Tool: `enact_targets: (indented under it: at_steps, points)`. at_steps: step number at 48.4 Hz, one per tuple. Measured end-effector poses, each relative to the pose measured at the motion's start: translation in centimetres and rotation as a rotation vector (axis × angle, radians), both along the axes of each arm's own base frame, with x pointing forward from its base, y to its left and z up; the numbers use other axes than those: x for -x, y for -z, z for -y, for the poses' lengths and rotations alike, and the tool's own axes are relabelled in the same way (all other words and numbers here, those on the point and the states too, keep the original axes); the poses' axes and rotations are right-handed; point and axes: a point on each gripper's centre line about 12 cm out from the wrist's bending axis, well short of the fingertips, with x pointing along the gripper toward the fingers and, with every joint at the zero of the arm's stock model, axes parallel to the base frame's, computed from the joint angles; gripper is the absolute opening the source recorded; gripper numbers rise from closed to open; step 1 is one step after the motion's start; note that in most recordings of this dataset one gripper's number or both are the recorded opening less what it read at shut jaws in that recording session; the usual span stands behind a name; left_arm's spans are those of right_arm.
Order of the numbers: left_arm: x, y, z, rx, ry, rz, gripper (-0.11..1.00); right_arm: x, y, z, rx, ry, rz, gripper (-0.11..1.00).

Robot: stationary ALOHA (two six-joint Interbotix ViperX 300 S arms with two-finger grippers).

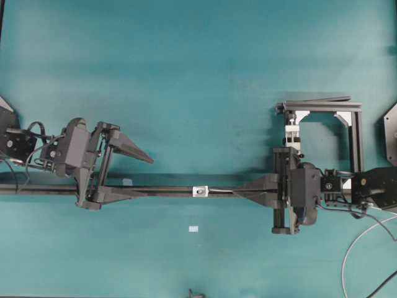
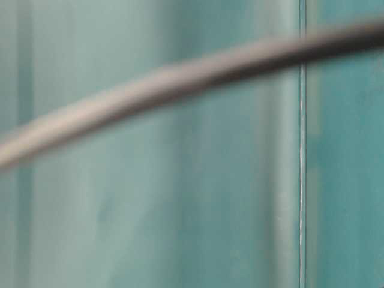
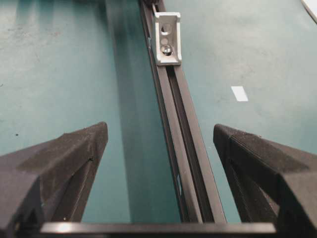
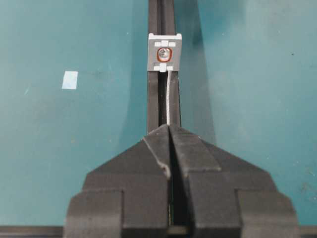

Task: Insert the wire through the hole in the metal fitting marked with a red label.
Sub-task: 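Push the wire tip leftward into the bracket's red-ringed hole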

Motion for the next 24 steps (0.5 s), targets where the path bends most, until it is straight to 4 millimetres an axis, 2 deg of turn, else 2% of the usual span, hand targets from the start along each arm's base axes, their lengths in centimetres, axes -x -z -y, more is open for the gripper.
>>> enact_targets:
  at_steps: [24]
  points:
    - [0.0,0.0,0.0,0.0,0.0,0.0,0.74,0.03,-0.08,0.09,0.003,0.003,0.011,-0.01]
